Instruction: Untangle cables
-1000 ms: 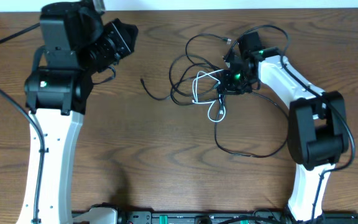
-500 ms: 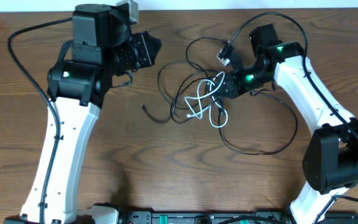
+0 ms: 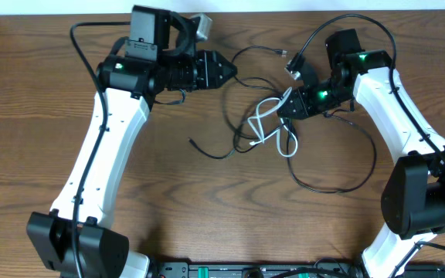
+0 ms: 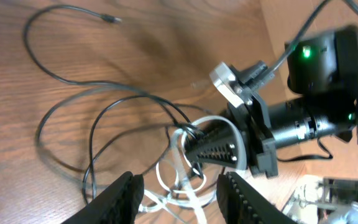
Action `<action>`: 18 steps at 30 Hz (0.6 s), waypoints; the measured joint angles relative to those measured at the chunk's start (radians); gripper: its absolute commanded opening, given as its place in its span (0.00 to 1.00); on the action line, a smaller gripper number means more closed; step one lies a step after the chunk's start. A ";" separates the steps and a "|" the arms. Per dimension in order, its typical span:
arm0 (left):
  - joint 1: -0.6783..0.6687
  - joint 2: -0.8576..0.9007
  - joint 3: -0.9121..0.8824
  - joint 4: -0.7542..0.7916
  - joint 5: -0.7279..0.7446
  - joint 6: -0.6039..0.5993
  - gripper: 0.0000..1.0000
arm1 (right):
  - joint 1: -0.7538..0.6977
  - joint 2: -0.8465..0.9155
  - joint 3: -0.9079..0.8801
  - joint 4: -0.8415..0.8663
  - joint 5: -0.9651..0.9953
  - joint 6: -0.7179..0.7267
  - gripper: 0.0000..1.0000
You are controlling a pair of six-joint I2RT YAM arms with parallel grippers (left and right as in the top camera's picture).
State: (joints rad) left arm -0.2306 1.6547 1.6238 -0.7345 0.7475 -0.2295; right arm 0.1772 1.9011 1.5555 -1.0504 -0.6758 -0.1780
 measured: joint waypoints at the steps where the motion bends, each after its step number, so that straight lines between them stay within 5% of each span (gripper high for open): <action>1: -0.001 0.001 0.000 0.001 0.005 0.006 0.50 | 0.001 0.000 0.000 0.000 0.028 0.021 0.60; 4: 0.000 0.000 0.000 0.005 0.010 0.026 0.50 | 0.002 0.000 0.000 -0.002 0.098 0.063 0.72; 18: -0.027 0.007 0.000 -0.002 -0.010 0.047 0.51 | -0.008 0.000 0.000 -0.007 0.339 0.262 0.70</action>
State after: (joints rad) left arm -0.2577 1.6615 1.6238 -0.7364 0.7376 -0.1822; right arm 0.1696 1.9011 1.5555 -1.0576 -0.3370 0.0845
